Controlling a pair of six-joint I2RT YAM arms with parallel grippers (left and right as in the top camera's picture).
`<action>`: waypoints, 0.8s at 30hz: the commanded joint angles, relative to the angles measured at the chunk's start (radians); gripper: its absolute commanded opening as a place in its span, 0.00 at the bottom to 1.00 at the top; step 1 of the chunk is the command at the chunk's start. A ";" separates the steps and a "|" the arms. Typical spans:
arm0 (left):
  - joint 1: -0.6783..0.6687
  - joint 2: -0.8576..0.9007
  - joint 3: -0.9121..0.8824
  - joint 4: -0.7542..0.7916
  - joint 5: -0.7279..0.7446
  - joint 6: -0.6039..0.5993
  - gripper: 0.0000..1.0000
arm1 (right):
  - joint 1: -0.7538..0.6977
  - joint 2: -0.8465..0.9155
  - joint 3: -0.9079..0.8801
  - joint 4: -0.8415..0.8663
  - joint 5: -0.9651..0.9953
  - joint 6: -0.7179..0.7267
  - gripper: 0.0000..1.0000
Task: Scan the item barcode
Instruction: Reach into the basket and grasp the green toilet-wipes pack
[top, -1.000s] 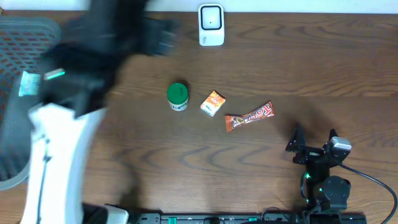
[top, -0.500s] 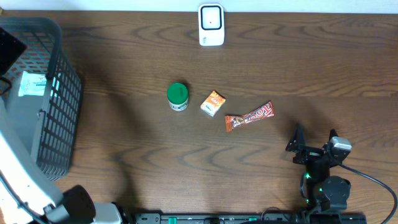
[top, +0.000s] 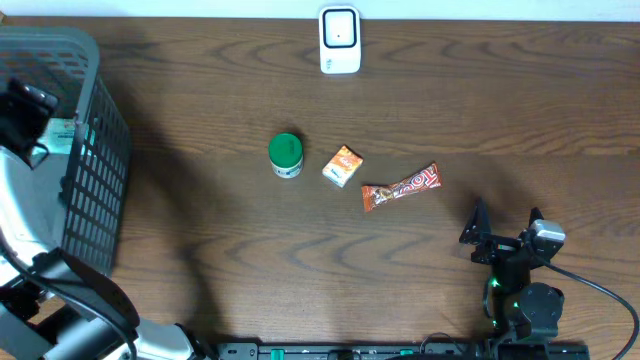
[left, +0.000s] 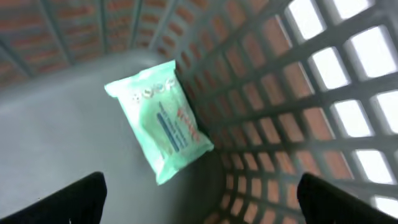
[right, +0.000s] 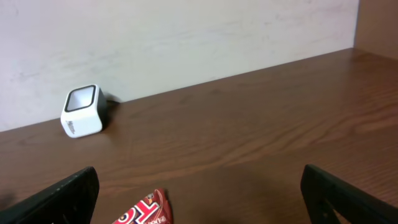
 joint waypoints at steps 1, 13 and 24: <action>0.014 0.002 -0.101 0.097 0.047 -0.056 0.98 | 0.013 -0.003 -0.002 -0.002 0.001 0.002 0.99; 0.018 0.137 -0.192 0.262 0.050 -0.100 0.98 | 0.013 -0.003 -0.002 -0.002 0.001 0.002 0.99; 0.019 0.213 -0.192 0.277 0.046 -0.130 0.98 | 0.013 -0.003 -0.002 -0.002 0.001 0.002 0.99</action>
